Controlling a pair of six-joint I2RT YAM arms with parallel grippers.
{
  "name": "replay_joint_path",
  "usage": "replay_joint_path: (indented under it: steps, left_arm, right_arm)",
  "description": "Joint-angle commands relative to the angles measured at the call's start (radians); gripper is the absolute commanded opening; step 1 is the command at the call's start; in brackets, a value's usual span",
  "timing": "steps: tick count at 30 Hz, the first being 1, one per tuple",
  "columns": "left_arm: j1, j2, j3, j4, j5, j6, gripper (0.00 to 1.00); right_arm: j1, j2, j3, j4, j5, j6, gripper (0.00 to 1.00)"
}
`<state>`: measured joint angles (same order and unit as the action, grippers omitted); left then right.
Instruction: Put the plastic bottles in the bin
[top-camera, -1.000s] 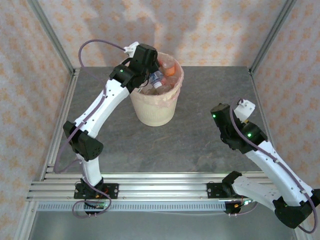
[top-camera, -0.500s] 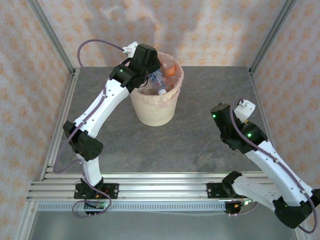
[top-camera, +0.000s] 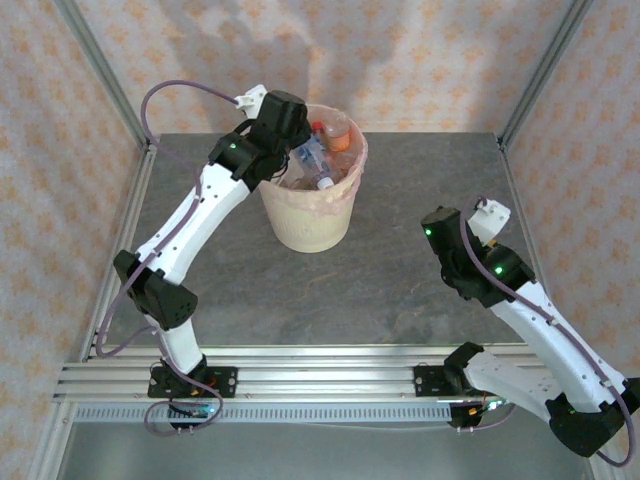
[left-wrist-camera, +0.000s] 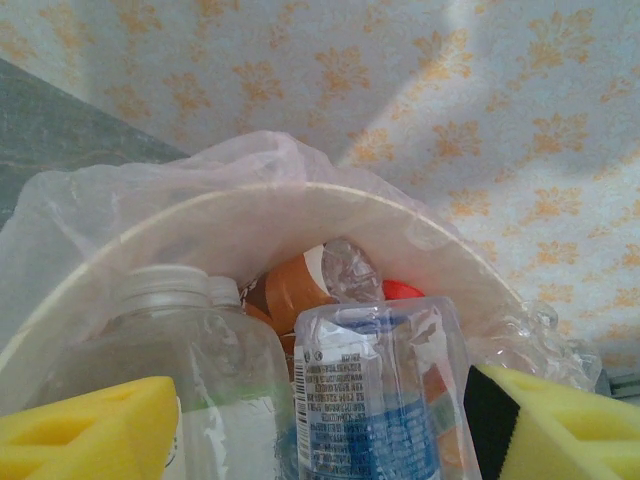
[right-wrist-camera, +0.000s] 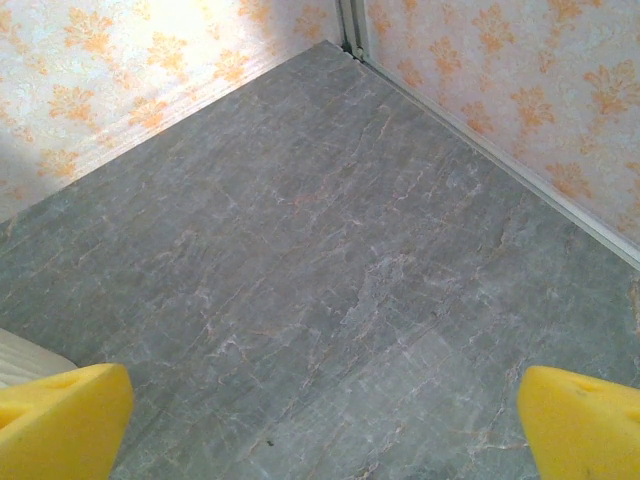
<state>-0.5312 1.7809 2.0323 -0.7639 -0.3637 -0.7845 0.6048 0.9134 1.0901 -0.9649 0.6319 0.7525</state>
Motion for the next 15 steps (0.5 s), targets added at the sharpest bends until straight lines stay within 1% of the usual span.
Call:
replay_joint_path:
  steps: [1,7,12,15]
  left_arm:
    - [-0.006,-0.023,-0.016,-0.024,-0.057,0.004,0.77]
    - [-0.006,-0.019,-0.010,-0.013,-0.066,0.014,0.77]
    - [0.004,0.016,0.092,-0.061,-0.080,0.053,0.78]
    - [0.017,0.016,0.130,-0.059,-0.080,0.073,0.82]
  right_arm:
    - [-0.004,-0.007,-0.002,-0.016,0.014,0.019,0.99]
    - [-0.003,-0.007,0.001,-0.018,0.012,0.019,0.99]
    - [-0.004,-0.008,0.008,-0.023,0.014,0.014,0.99]
    - [-0.003,-0.011,0.016,-0.024,0.017,0.006,0.99]
